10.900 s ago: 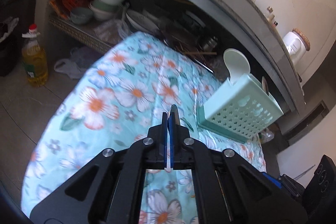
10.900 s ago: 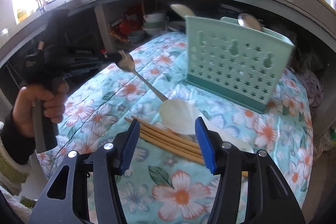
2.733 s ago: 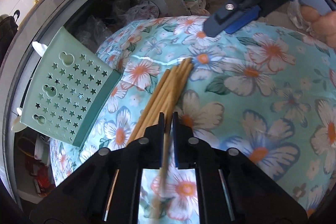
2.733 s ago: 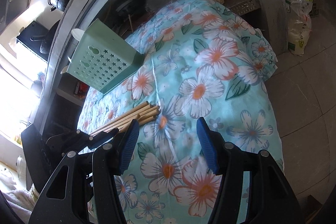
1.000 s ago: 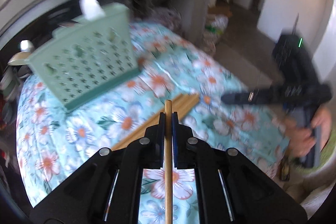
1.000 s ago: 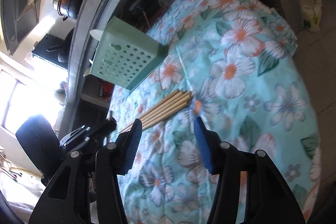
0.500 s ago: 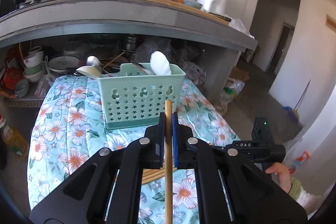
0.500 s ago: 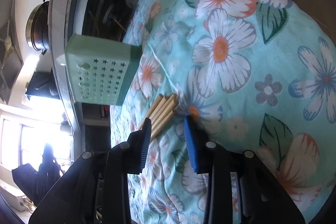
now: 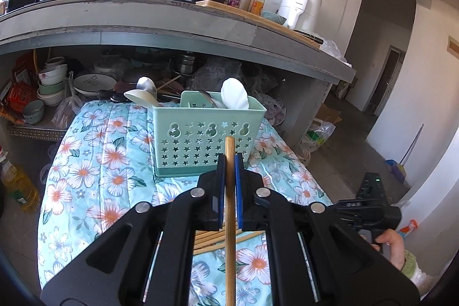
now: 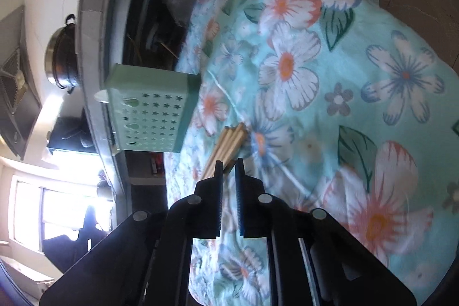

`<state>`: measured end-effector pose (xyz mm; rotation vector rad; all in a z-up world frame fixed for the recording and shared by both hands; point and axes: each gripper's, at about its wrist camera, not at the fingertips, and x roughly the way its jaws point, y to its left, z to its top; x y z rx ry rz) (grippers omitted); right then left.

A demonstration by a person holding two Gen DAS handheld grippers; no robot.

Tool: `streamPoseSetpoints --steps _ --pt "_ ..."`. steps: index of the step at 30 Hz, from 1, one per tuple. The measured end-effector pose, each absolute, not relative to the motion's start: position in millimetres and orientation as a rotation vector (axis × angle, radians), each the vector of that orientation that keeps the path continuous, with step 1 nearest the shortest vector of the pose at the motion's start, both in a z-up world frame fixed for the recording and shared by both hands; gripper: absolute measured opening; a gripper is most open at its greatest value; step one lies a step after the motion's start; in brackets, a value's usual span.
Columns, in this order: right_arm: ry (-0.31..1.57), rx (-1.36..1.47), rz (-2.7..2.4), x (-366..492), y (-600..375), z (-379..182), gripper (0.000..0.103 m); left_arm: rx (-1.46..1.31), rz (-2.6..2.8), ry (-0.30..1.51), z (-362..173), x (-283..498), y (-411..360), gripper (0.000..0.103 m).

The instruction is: Organize utensils

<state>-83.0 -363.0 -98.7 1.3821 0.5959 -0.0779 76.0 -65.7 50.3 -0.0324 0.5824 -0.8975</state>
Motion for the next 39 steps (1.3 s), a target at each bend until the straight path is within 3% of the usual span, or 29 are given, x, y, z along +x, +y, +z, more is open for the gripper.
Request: streamPoseSetpoints --steps 12,32,39 --pt "0.415 1.207 -0.027 -102.4 -353.7 -28.1 0.005 -0.006 -0.874 0.555 59.1 72.6 -64.2 0.005" --pt "0.3 1.23 -0.003 -135.6 -379.9 -14.3 0.005 0.066 -0.857 0.524 72.7 63.9 -84.2 0.005" --pt "0.255 1.206 -0.013 -143.2 -401.4 -1.8 0.005 0.049 -0.831 0.405 117.5 73.0 -80.7 0.005"
